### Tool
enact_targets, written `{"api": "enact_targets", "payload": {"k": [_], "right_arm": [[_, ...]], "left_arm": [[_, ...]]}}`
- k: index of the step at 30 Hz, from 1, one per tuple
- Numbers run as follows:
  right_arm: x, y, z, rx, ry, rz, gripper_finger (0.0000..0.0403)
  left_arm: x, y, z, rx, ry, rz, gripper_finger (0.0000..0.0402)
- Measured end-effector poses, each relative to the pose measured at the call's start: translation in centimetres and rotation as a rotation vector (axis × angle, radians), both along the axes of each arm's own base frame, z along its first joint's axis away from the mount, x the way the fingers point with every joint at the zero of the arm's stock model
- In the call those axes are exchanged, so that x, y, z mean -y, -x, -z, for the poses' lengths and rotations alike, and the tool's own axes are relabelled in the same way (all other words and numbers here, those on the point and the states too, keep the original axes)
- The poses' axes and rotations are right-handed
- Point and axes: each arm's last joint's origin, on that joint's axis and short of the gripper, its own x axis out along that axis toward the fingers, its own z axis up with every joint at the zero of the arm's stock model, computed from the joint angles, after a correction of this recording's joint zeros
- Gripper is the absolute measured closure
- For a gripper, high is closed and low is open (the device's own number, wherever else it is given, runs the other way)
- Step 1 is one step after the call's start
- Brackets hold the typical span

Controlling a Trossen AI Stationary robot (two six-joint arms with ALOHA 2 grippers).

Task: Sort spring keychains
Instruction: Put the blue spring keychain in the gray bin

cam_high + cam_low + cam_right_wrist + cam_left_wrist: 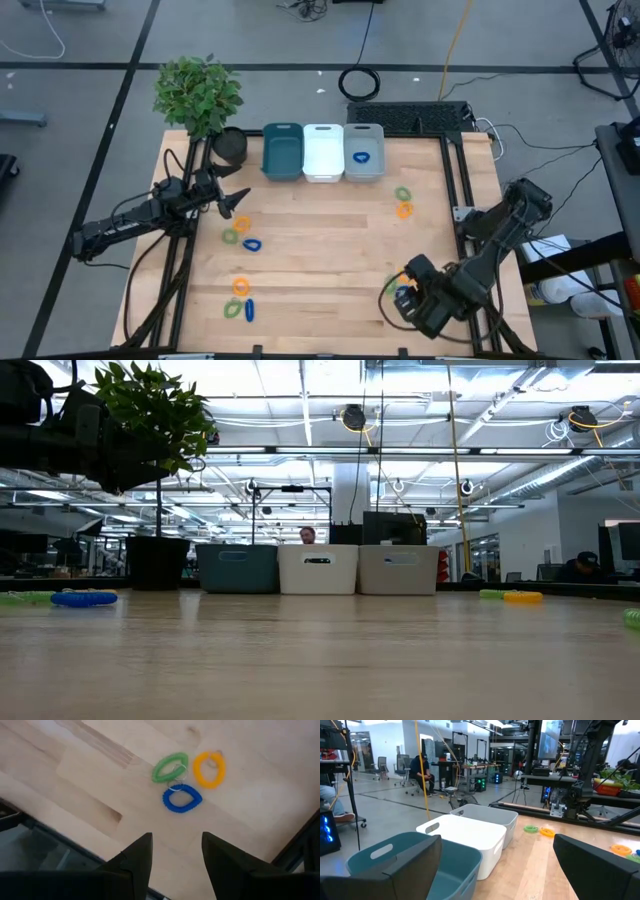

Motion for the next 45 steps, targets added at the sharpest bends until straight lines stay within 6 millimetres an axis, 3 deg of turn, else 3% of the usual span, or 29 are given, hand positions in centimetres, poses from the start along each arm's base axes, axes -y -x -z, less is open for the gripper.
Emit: {"api": "enact_targets", "payload": {"k": [6,16,27,45], "right_arm": [[-1.1,-0.4,1.8,-0.047,0.050,0.051,0.0243],[-1.4,-0.7,4.6,-0.146,0.173,0.104,0.0243],[0.3,-0.7,10.0,-0.174,0.115,0.152,0.0243],[1.1,0.0,14.9,-0.108,0.036,0.115,0.0256]], "left_arm": [[0.0,0.0,0.0,-0.001,0.000,0.001,0.0009],[0.0,0.0,0.0,-0.001,0.000,0.000,0.0009],[0.0,0.0,0.0,-0.001,0.000,0.000,0.0009],[0.0,0.0,0.0,-0.001,0.000,0.000,0.0009]]}}
